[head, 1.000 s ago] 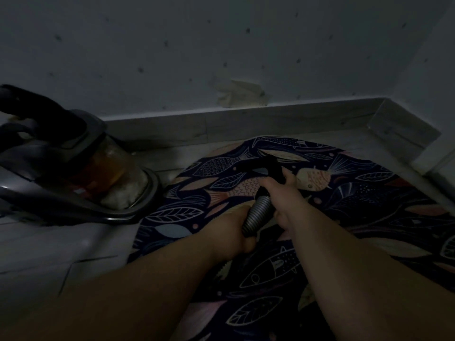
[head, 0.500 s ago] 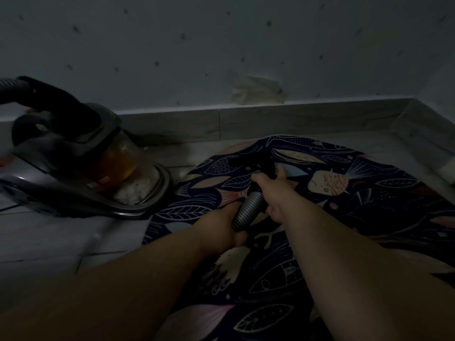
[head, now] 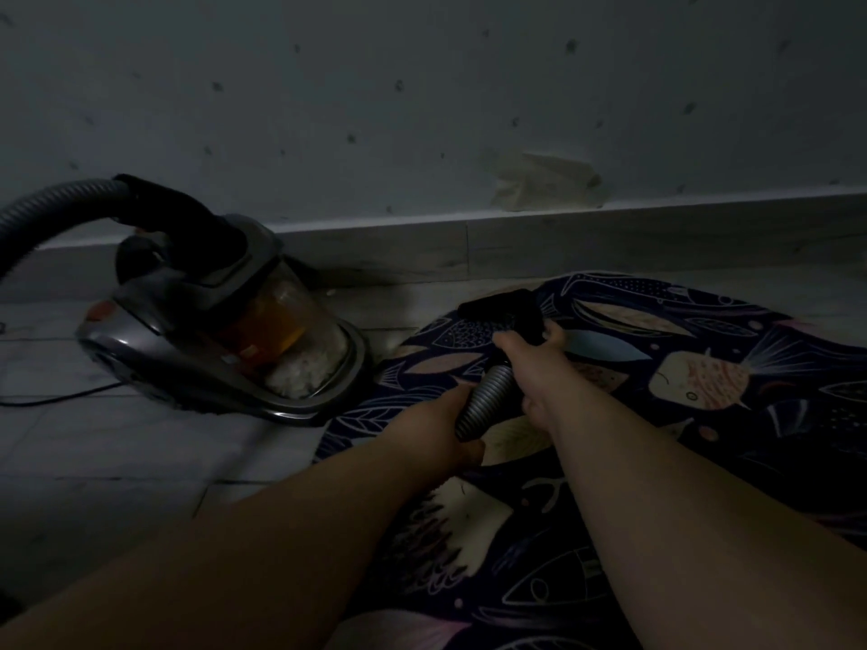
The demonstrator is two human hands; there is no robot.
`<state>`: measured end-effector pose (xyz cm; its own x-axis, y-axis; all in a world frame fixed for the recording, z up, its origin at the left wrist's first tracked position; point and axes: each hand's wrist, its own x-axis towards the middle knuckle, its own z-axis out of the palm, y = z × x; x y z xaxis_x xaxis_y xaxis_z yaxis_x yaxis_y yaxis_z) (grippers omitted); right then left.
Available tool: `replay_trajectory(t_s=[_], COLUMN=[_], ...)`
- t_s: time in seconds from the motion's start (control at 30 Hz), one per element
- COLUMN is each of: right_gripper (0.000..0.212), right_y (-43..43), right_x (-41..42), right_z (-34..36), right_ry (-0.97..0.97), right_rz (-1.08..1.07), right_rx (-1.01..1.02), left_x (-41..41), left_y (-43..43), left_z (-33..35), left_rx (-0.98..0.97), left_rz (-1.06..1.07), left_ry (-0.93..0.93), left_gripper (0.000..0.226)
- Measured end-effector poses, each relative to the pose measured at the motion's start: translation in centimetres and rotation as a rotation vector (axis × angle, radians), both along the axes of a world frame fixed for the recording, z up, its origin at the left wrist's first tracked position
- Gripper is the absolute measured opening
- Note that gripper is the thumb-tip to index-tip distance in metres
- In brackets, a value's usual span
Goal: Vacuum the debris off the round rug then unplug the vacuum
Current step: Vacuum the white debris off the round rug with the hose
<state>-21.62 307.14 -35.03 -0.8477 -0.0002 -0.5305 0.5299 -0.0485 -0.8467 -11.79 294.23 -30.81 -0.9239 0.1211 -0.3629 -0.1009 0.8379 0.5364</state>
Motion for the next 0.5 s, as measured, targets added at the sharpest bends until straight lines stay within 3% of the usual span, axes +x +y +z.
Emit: replay_trajectory(t_s=[0.2, 0.5], right_gripper=[0.077, 0.085], right_y=[-2.3, -10.3], right_x=[-0.5, -0.9], right_z=[0.1, 1.1], right_ry=[0.013, 0.002], right_rz=[0.014, 0.196], right_rx=[-0.035, -0.088], left_x=[-0.4, -1.1], left_y=[-1.7, -7.9], left_z=[-0.4, 0.3], left_rx=[-0.064, -0.048], left_rz=[0.066, 0.232], left_ry=[0.006, -0.061], left_gripper=[0.072, 0.070])
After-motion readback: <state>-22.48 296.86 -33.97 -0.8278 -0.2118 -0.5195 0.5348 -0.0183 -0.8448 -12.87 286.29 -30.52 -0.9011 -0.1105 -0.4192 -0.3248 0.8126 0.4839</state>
